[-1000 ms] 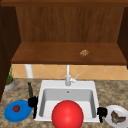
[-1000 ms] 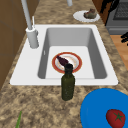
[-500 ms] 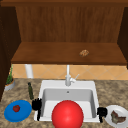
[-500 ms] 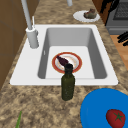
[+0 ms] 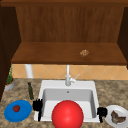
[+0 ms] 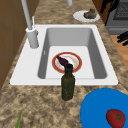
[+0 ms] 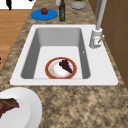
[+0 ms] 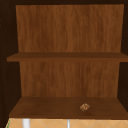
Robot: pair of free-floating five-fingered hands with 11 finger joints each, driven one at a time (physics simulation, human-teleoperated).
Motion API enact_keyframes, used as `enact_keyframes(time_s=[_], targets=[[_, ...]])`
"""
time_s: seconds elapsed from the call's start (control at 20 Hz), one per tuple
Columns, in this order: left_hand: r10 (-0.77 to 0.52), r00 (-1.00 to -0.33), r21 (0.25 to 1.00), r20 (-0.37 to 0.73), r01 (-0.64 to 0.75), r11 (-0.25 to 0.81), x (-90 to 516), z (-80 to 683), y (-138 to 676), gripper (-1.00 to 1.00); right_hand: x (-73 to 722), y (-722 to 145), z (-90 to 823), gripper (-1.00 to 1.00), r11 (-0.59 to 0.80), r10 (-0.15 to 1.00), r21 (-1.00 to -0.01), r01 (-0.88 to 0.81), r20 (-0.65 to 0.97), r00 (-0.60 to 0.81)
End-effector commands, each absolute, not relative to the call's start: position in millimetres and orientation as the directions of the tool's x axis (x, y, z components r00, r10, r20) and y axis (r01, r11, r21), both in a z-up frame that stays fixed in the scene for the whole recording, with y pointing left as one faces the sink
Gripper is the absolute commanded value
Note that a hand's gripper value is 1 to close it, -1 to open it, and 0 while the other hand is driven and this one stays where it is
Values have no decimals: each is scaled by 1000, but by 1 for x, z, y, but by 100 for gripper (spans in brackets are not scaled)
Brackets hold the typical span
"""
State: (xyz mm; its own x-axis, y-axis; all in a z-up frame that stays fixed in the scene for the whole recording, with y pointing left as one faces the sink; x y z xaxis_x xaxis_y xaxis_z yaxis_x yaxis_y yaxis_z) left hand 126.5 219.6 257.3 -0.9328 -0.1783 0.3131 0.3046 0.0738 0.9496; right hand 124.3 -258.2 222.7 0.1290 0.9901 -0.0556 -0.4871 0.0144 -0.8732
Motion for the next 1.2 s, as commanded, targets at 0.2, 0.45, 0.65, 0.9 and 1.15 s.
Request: enact_keyframes(time_s=[0.2, 0.45, 0.65, 0.9, 1.15], targets=[[-189, -931, 950, 313, 304, 77, 126, 257, 220, -100, 124, -258, 223, 0, 14, 990, -873, -487, -56, 129], [-180, -939, 956, 292, 283, 72, 129, 256, 216, -100, 124, -258, 223, 0, 14, 990, -873, -487, -56, 129], [-181, -937, 954, 300, 292, 73, 131, 256, 215, -100, 124, -258, 223, 0, 14, 990, -873, -487, -56, 129], [-180, -933, 950, 311, 302, 73, 131, 256, 214, 0, 126, -270, 223, -100, 16, 990, -877, -481, -53, 129], [-179, -940, 957, 290, 282, 66, 131, 256, 213, 0, 132, -281, 223, -100, 43, 993, -867, -497, -16, 114]])
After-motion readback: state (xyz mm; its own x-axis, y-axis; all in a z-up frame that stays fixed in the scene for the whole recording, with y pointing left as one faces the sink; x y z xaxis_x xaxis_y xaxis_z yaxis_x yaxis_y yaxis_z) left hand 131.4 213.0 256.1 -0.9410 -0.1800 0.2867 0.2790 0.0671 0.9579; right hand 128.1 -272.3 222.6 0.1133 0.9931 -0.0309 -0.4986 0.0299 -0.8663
